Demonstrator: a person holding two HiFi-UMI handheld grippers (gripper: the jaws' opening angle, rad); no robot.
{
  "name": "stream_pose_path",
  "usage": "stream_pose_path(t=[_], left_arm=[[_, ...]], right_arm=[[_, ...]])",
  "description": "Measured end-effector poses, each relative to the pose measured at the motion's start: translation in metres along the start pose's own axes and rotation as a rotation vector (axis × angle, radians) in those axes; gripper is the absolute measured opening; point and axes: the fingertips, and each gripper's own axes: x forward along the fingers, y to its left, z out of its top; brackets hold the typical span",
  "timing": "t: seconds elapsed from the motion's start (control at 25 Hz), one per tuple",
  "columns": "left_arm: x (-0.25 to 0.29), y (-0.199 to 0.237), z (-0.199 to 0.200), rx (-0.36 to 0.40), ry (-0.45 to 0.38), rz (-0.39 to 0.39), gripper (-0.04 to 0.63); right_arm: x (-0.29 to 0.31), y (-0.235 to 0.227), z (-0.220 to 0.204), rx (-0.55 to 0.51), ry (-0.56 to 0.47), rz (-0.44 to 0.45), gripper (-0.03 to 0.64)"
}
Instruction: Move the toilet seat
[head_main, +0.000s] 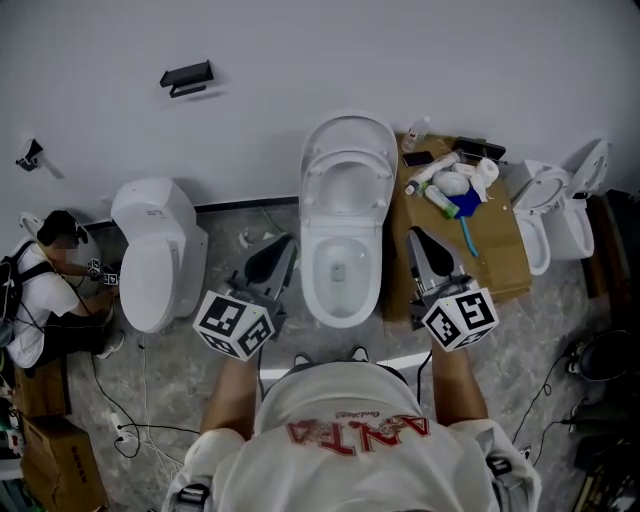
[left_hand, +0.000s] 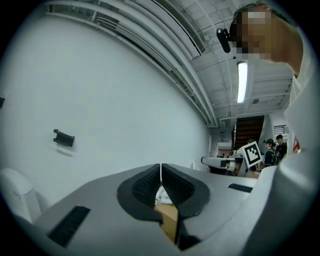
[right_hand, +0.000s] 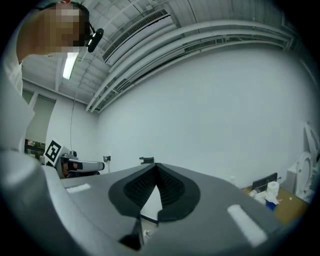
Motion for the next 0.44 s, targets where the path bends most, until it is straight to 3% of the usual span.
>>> stream_pose_path(t=[0.44], left_arm=[[0.0085, -0.0026, -0.0053, -0.01, 0.011, -0.041, 0.017]], right_arm=[[-0.0022, -0.0014, -0.0049, -0.002, 0.012, -0.01, 0.002]])
